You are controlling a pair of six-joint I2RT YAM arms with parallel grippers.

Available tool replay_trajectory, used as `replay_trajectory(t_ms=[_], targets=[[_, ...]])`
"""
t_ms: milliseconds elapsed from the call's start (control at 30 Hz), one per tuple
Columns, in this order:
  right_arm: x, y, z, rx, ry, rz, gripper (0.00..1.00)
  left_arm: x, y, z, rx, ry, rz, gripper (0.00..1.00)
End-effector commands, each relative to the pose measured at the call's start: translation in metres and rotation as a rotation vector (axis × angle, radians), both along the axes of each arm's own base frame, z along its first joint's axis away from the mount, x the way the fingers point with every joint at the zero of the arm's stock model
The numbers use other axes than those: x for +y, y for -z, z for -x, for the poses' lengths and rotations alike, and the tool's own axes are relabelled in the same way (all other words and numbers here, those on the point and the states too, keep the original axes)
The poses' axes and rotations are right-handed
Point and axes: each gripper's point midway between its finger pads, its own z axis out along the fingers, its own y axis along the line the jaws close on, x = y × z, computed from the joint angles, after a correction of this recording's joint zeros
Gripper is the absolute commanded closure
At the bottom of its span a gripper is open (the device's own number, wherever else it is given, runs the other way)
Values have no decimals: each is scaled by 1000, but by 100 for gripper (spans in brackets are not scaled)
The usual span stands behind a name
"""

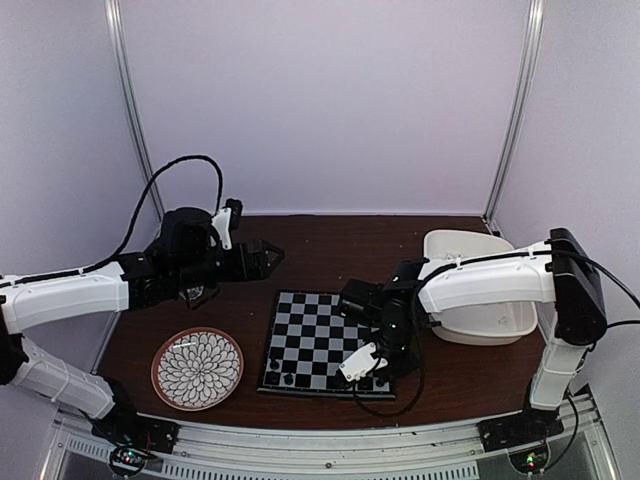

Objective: Set up the chess pieces on the board
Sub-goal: Adjust the rook at a8.

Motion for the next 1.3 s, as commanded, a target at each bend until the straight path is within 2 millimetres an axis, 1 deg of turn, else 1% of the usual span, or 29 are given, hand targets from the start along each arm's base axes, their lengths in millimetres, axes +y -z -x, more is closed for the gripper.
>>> replay_trajectory(t_ms=[0,67,167,233,267,367,433,533,567,633,700,733,800,833,900,933,1000,1033,1067,1100,1167,1267], targets=[[-5,-3,0,-29,13,6,91,-6,-9,-2,-23,13,48,3],[-5,-1,-2,-41,15,13,88,-5,-10,-2,-24,11,48,2],[-5,0,-4,-47,21,17,79,-4,-11,-2,-25,8,48,2],[-5,-6,-2,-46,23,9,71,-4,-11,-2,-26,7,47,3],[-5,-11,-1,-43,23,4,68,-3,-11,-2,-26,6,46,2],[-5,-37,4,-42,21,-25,64,-4,-12,-2,-28,7,43,3],[-5,-61,6,-52,24,-69,64,-4,-12,-2,-29,9,38,2],[-9,-89,6,-71,50,-113,64,-8,-12,-4,-36,22,34,3],[-10,-96,2,-77,72,-130,64,-10,-11,-4,-38,32,32,2],[-16,-109,-15,-61,172,-182,64,-17,-5,-5,-17,56,16,3],[-25,-120,-47,-52,332,-250,65,-21,0,-7,-2,66,-9,3],[-32,-126,-67,-59,424,-285,65,-29,-2,-4,-15,114,-17,2],[-54,-134,-111,-87,626,-334,67,-41,-8,0,-30,182,-15,2],[-70,-138,-134,-97,743,-350,67,-47,-12,3,-52,212,-16,2],[-106,-139,-170,-105,943,-367,67,-54,-17,5,-76,247,-15,3],[-126,-139,-187,-119,1034,-370,67,-56,-17,5,-78,258,-16,6],[-166,-135,-212,-180,1188,-339,67,-65,-23,7,-95,315,-14,19],[-186,-131,-221,-215,1246,-305,68,-69,-22,8,-86,333,-21,22],[-204,-126,-226,-247,1294,-265,68,-72,-22,7,-81,342,-25,24],[-220,-120,-228,-264,1334,-219,68,-73,-16,8,-54,350,-45,24],[-247,-110,-228,-285,1374,-135,68,-76,-11,7,-37,362,-59,24],[-272,-91,-221,-280,1368,-18,70,-80,-9,8,-38,377,-43,24]])
